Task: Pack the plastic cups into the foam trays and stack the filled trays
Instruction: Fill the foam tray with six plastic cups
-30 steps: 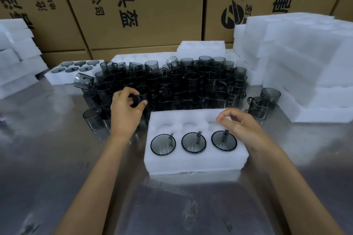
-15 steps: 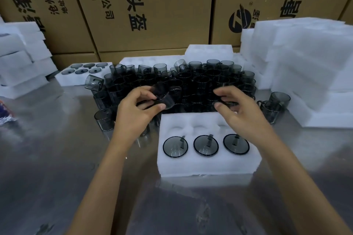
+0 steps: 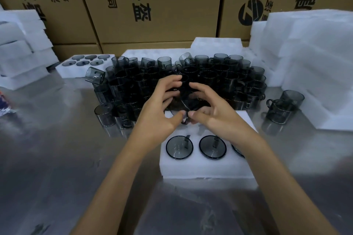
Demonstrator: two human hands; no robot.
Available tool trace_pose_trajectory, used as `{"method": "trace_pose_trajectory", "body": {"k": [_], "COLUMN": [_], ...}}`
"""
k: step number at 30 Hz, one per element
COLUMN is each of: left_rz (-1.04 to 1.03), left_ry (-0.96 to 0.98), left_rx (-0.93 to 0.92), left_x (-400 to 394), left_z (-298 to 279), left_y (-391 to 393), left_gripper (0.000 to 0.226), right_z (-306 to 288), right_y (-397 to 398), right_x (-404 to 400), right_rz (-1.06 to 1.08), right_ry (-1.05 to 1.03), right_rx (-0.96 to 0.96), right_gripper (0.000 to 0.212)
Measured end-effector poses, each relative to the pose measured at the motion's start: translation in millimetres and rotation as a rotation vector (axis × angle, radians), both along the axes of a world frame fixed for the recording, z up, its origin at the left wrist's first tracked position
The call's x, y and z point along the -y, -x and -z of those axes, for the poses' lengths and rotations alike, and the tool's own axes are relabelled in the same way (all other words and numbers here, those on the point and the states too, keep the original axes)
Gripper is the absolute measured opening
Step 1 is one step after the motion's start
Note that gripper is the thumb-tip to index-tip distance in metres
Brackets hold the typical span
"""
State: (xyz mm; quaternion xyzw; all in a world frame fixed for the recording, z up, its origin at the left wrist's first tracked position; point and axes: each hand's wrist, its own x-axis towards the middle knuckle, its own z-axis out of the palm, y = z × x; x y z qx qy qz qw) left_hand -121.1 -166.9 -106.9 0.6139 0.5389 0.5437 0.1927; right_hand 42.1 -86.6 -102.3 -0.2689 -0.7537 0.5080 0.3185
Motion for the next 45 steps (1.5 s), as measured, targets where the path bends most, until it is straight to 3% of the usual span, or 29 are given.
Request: {"method": "trace_pose_trajectory", "body": {"k": [4, 8, 13, 24, 28, 31, 36, 40, 42, 45], "left_rz": [0.049, 0.043, 0.009, -0.108, -0.153, -0.186, -0.190, -0.323, -0.357, -0.361], "left_ry": [0.023, 0.101, 0.175, 0.245, 0.291, 0.305, 0.238, 0.098, 0.117, 0.197], "left_rx": [0.111, 0.205, 0.299, 0.024, -0.162, -0.294, -0.313, -0.208, -0.179, -0.271], "left_x": [0, 1, 2, -5, -10, -11, -13, -26, -43, -70], "left_z": [-2, -6, 0, 9, 18, 21, 26, 22, 13, -2], "left_y": [-2, 13, 25, 30, 31, 31, 29, 27, 30, 30], "left_gripper": [0.066, 0.043, 0.028, 0.021, 0.026, 0.036, 0.037, 0.044, 0.052, 0.050], "right_z": [6, 14, 20, 25, 27, 29, 30, 29, 27, 21], "right_y": [5, 13, 18, 14, 14, 13, 12, 12, 12, 8], "right_x": [4, 6, 10, 11, 13, 13, 12, 14, 12, 7], "right_rz": [0.058, 0.219, 0.247, 0.197, 0.239, 0.240, 0.252, 0.244, 0.260, 0.304], "right_ry": [-0.010, -0.139, -0.284, -0.434, -0.598, -0.596, -0.573, -0.564, -0.460, -0.144], "right_rx": [-0.059, 0.047, 0.129, 0.334, 0.539, 0.603, 0.580, 0.558, 0.459, 0.151], "right_gripper": [0.056, 0.052, 0.056, 0.060, 0.057, 0.058, 0.059, 0.054, 0.046, 0.028]}}
